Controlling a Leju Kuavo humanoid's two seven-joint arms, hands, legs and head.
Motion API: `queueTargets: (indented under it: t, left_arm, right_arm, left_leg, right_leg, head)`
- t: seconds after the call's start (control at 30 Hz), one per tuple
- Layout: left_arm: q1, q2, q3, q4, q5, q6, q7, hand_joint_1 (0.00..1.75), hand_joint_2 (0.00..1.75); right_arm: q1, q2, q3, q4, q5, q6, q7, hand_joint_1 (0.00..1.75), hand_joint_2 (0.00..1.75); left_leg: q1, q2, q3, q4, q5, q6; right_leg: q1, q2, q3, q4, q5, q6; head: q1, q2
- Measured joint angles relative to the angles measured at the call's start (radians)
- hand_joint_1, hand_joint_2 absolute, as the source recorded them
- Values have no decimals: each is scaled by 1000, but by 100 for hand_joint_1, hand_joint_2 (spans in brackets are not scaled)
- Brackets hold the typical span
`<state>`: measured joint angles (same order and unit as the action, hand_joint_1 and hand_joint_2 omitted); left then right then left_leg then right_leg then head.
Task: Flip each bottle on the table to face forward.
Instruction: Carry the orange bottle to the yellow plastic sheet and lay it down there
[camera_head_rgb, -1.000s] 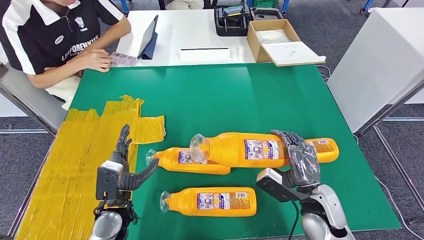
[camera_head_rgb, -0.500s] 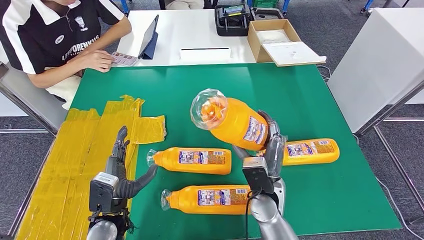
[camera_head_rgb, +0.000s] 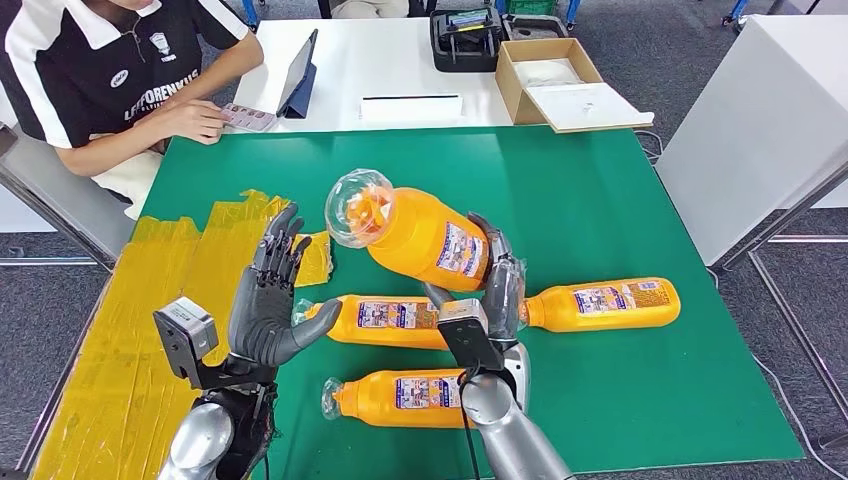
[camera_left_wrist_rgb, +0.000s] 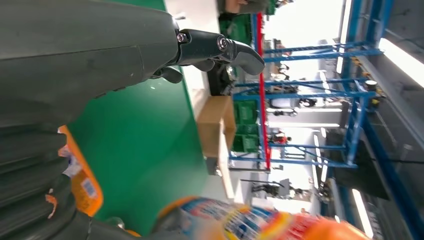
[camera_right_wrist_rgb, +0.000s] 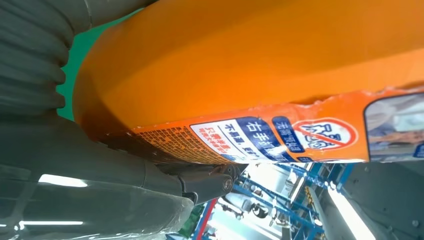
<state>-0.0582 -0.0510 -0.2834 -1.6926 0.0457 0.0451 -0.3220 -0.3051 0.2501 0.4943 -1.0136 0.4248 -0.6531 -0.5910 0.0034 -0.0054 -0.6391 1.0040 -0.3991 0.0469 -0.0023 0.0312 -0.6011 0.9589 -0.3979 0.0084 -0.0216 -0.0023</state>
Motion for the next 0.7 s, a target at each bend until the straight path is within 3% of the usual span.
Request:
queueTargets:
  t: [0.7]
  left_arm:
    - [-101, -39, -110, -9, 26, 18, 21, 0, 175]
  right_arm:
    - [-64, 57, 32, 56, -9, 6, 68, 175, 175]
  left_leg:
    - [0, 0, 0, 0, 0, 0]
  right_leg:
    - [0, 0, 0, 0, 0, 0]
  head:
    - [0, 0]
